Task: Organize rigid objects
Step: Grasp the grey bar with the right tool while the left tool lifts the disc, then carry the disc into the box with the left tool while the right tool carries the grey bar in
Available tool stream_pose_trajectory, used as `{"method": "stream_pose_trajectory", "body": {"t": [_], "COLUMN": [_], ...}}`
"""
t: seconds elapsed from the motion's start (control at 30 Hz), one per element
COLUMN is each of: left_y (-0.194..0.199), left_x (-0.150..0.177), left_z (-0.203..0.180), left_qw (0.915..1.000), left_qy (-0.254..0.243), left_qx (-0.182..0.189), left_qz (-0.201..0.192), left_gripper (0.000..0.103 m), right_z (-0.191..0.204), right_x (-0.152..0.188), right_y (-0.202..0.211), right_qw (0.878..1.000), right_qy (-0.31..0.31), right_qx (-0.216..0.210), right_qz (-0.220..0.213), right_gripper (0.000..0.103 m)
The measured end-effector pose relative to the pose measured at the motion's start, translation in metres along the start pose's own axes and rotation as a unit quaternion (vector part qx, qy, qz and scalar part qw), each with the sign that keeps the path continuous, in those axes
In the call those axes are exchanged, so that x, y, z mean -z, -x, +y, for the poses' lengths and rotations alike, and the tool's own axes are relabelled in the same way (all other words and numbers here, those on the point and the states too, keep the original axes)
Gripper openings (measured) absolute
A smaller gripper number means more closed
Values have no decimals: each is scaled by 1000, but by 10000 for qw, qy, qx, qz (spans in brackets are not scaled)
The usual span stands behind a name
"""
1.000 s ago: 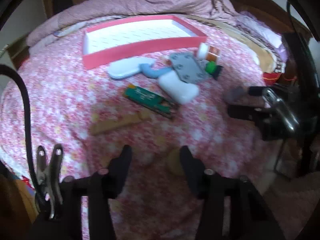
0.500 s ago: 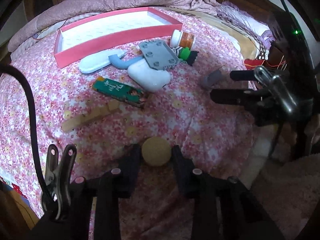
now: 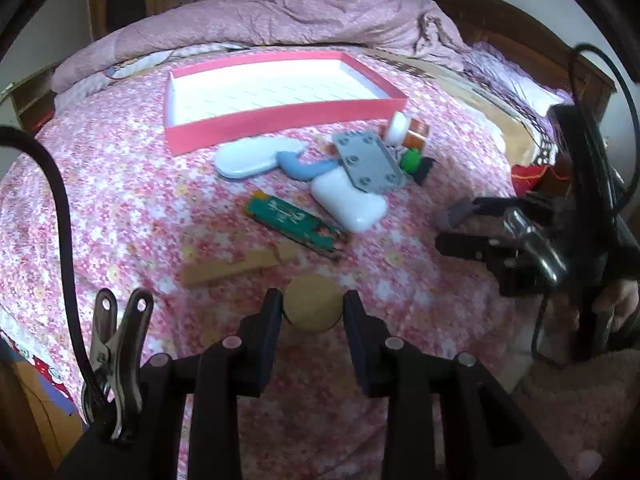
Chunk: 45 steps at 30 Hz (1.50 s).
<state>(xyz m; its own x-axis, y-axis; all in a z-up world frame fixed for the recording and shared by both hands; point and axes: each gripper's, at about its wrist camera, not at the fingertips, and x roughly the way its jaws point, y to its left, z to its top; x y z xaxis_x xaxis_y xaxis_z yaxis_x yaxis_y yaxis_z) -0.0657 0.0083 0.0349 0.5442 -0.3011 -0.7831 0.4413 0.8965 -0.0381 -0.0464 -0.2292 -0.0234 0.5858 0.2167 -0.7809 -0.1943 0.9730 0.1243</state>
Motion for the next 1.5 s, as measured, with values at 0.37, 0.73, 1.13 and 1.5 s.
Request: {"method": "stream_pose_trajectory", "body": {"t": [0.37,0.73,1.13,1.5], "left_y": [-6,-23,-46,-85], "left_x": [-13,-64,-125,-156], "left_z": [19,32,37,56], "left_qw": [9993,9972,9959,9936], "left_qy": [345,710,680,698], "left_qx": [-43,123,-269,-709], "left_qz": [-100,-181,-537,-532], "left_gripper": [33,33,33,33], "right_z": [6,6,-5,-11], "right_x": [-1,-21,-40,-58], "right_y": [7,16,21,16], "right_qw": [9993,9978,9972,9972], "right_qy": [198,328,124,99], "right_qx": [-246,-275,-374,-332], "right_qz": [-216,-509,-629,-660], "right_gripper": [77,77,77,77]}}
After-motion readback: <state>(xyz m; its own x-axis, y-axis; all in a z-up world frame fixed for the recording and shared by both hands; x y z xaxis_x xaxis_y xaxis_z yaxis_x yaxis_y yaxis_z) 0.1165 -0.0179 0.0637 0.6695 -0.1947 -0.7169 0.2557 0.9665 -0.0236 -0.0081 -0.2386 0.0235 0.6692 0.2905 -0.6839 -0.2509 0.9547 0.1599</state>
